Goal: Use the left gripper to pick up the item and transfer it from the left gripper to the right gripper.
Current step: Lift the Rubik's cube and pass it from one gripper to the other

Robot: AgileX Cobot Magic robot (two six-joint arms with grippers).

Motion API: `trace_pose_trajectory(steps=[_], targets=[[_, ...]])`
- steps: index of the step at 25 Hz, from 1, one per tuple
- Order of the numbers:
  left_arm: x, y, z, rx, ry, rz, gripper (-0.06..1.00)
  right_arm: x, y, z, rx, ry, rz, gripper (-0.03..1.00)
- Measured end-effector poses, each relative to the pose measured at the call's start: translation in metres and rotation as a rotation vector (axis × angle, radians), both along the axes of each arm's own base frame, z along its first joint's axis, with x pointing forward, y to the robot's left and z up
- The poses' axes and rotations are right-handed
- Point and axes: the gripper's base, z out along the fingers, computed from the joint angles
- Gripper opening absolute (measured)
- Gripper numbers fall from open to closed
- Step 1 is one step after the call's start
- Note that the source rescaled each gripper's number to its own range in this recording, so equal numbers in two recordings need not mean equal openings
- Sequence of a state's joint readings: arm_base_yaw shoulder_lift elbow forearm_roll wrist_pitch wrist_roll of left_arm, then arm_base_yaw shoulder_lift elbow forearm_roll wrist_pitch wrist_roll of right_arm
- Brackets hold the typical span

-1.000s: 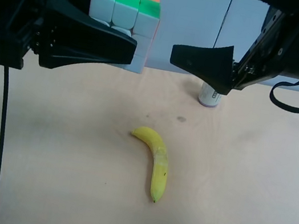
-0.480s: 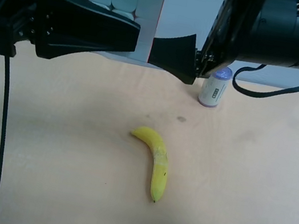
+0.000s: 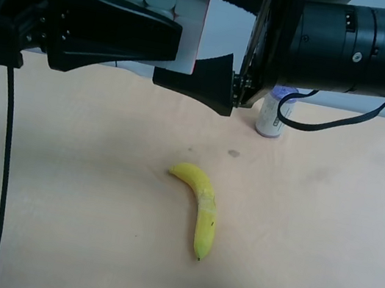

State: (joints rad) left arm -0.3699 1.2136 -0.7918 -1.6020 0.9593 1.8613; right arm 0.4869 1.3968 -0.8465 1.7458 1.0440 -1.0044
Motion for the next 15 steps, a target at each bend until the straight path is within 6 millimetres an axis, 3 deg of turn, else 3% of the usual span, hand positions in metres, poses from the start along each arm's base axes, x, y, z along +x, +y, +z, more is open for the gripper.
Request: trace_pose_trajectory(steps=[11, 15], targets=[[0.0, 0.0, 0.0, 0.0, 0.0, -0.001, 0.0, 0.0, 0.0, 0.001, 0.004, -0.026, 0.004, 1.0], [-0.001, 0.0, 0.001, -0.006, 0.001, -0.007, 0.0, 0.003, 0.003, 0.011, 0.023, -0.065, 0.022, 1.0]])
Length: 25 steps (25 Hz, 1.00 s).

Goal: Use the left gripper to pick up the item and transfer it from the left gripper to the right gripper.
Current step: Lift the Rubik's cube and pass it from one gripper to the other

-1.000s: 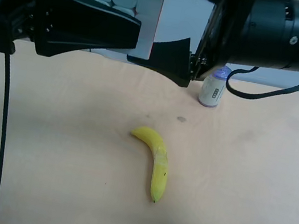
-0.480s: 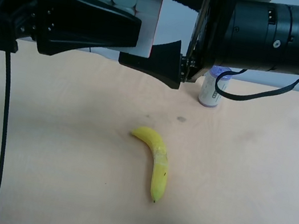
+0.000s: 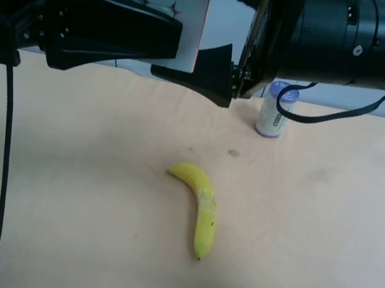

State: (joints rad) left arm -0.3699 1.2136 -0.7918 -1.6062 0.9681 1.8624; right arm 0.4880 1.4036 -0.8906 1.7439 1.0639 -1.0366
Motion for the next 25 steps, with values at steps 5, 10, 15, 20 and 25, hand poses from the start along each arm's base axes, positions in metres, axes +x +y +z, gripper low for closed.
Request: trace_pose_trajectory(steps=[5, 10, 15, 20, 25], targets=[[0.0, 0.0, 0.001, -0.003, -0.033, -0.005, 0.0, 0.004, 0.003, 0.018, 0.034, -0.055, 0.009, 1.0], [0.001, 0.0, 0.005, -0.038, -0.071, 0.003, 0.0, 0.003, 0.003, 0.02, 0.04, -0.059, 0.017, 1.0], [0.002, 0.0, 0.008, -0.06, -0.108, 0.01, 0.0, 0.004, 0.003, 0.02, 0.039, -0.059, 0.014, 1.0], [0.001, -0.001, 0.008, -0.064, -0.116, -0.001, 0.0, 0.006, 0.003, 0.019, 0.028, -0.06, -0.008, 1.0], [0.001, -0.001, 0.008, -0.065, -0.116, -0.003, 0.0, 0.006, 0.003, 0.019, 0.028, -0.059, -0.009, 0.85]])
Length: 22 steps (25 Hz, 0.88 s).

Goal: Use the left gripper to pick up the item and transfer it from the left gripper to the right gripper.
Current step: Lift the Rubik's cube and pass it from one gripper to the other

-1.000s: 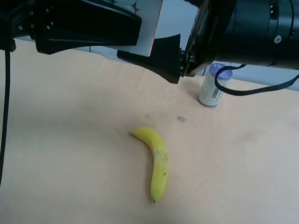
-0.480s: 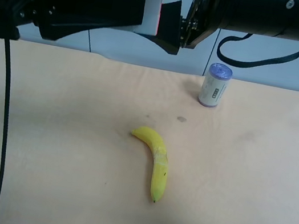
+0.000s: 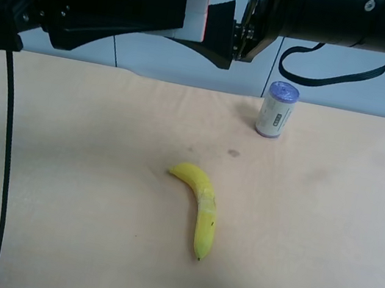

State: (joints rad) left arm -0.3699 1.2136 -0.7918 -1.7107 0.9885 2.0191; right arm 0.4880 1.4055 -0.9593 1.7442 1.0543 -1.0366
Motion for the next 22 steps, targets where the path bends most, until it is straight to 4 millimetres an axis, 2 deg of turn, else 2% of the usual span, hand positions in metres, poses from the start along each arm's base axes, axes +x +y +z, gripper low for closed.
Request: trace_pose_trajectory(steps=[1, 3, 6, 18, 19, 20, 21, 22], targets=[[-0.0001, 0.0, 0.0, 0.0, 0.0, -0.001, 0.0, 0.0001, 0.0, 0.0, 0.0, 0.0, -0.001, 0.8], [-0.0001, 0.0, 0.0, 0.0, 0.0, -0.001, 0.0, 0.0005, 0.0, 0.0, -0.002, -0.001, -0.005, 0.64], [0.0002, 0.0001, -0.0006, 0.009, -0.006, 0.002, 0.0, 0.002, 0.0, 0.0009, 0.002, 0.004, -0.02, 0.24], [0.0034, 0.0011, -0.0025, 0.034, -0.021, 0.037, 0.0, 0.0049, -0.0003, -0.0004, -0.011, 0.018, -0.053, 0.2], [0.0034, 0.0011, -0.0026, 0.035, -0.023, 0.037, 0.03, 0.005, -0.0003, -0.0005, -0.012, 0.018, -0.054, 0.2], [0.0034, 0.0011, -0.0027, 0.036, -0.02, 0.036, 0.13, 0.0059, -0.0005, -0.0008, -0.016, 0.016, -0.064, 0.08], [0.0034, 0.001, -0.0024, 0.033, -0.019, 0.037, 0.34, 0.0066, -0.0006, -0.0013, -0.021, 0.015, -0.072, 0.0], [0.0038, 0.0011, -0.0024, 0.032, -0.016, 0.042, 0.58, 0.0065, -0.0006, -0.0017, -0.026, 0.012, -0.07, 0.0]])
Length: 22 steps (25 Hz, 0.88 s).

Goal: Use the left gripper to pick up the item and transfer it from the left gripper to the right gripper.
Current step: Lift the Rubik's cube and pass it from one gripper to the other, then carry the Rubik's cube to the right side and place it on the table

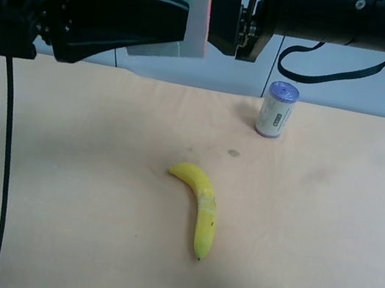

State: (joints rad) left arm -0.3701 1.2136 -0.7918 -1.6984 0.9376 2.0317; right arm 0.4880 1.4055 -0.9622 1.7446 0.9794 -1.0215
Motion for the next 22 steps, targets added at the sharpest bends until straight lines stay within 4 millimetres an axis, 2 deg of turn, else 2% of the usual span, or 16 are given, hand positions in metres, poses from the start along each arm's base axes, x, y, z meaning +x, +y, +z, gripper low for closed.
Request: trace_pose_trajectory(steps=[2, 4, 10, 16, 22], targets=[[0.0014, 0.0004, -0.0002, 0.001, 0.003, 0.017, 0.85, -0.0002, 0.0, -0.0002, -0.001, 0.003, 0.002, 0.0], [0.0018, 0.0005, -0.0002, 0.002, 0.004, 0.021, 0.95, -0.0004, 0.0, -0.0001, -0.001, 0.003, 0.004, 0.0], [0.0018, 0.0005, -0.0002, -0.007, 0.031, 0.024, 0.98, -0.0007, 0.0, -0.0006, -0.006, 0.004, 0.007, 0.0], [0.0016, 0.0006, -0.0015, -0.025, 0.148, 0.035, 0.98, -0.0006, 0.0, -0.0006, -0.006, 0.006, 0.006, 0.0], [-0.0078, 0.0053, 0.0025, 0.027, 0.147, 0.045, 0.98, -0.0006, 0.0, -0.0007, -0.007, 0.006, 0.007, 0.0]])
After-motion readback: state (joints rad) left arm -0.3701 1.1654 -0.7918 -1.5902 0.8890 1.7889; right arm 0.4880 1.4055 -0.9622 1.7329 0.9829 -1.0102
